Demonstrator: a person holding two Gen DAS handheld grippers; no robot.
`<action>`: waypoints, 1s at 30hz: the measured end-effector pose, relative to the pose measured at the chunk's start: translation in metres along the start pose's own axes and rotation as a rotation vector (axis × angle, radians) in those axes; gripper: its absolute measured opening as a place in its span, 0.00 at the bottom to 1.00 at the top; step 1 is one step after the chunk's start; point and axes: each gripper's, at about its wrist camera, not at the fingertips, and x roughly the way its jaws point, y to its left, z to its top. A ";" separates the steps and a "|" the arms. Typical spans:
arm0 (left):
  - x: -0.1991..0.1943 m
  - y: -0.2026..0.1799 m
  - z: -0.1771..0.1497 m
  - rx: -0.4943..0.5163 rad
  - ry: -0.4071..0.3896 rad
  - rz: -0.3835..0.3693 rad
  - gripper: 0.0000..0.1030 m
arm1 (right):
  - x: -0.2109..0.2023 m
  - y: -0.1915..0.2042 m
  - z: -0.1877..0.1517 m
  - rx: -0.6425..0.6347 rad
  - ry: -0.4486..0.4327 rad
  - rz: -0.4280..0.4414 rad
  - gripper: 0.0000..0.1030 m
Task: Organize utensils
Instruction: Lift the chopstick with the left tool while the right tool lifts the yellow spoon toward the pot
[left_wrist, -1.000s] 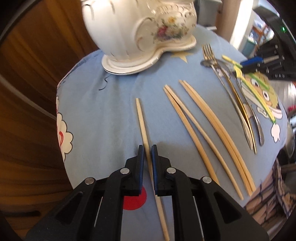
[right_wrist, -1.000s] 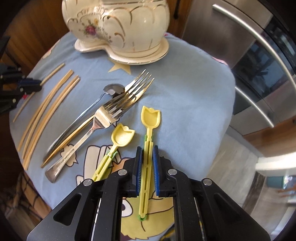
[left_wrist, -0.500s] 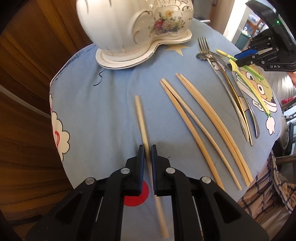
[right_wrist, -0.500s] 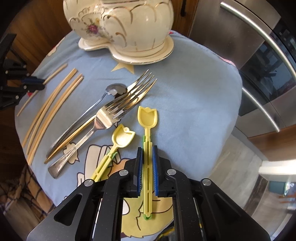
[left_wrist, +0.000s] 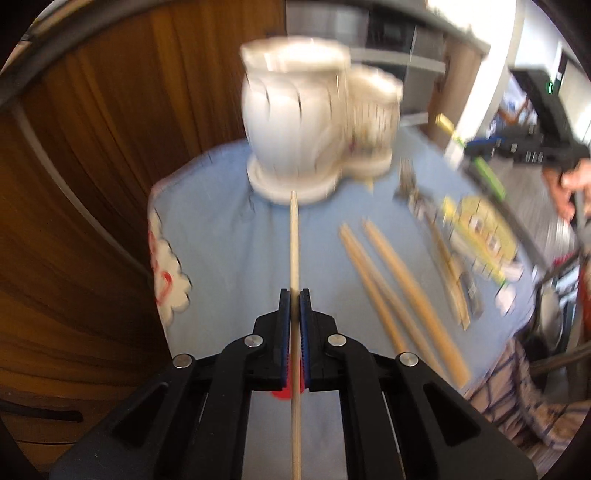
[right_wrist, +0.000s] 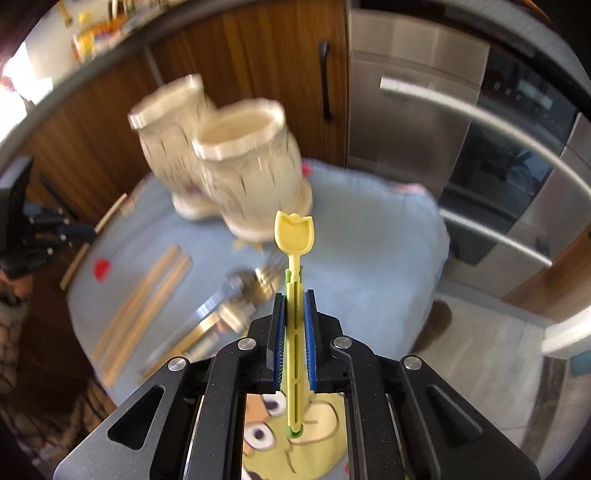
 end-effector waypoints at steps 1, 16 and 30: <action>-0.010 0.002 0.004 -0.019 -0.046 -0.002 0.05 | -0.008 0.000 0.003 0.014 -0.051 0.022 0.11; -0.059 -0.009 0.108 -0.200 -0.607 -0.048 0.05 | -0.037 0.023 0.042 0.141 -0.424 0.161 0.11; -0.023 0.011 0.176 -0.303 -0.822 -0.005 0.05 | -0.013 0.040 0.105 0.142 -0.551 0.114 0.11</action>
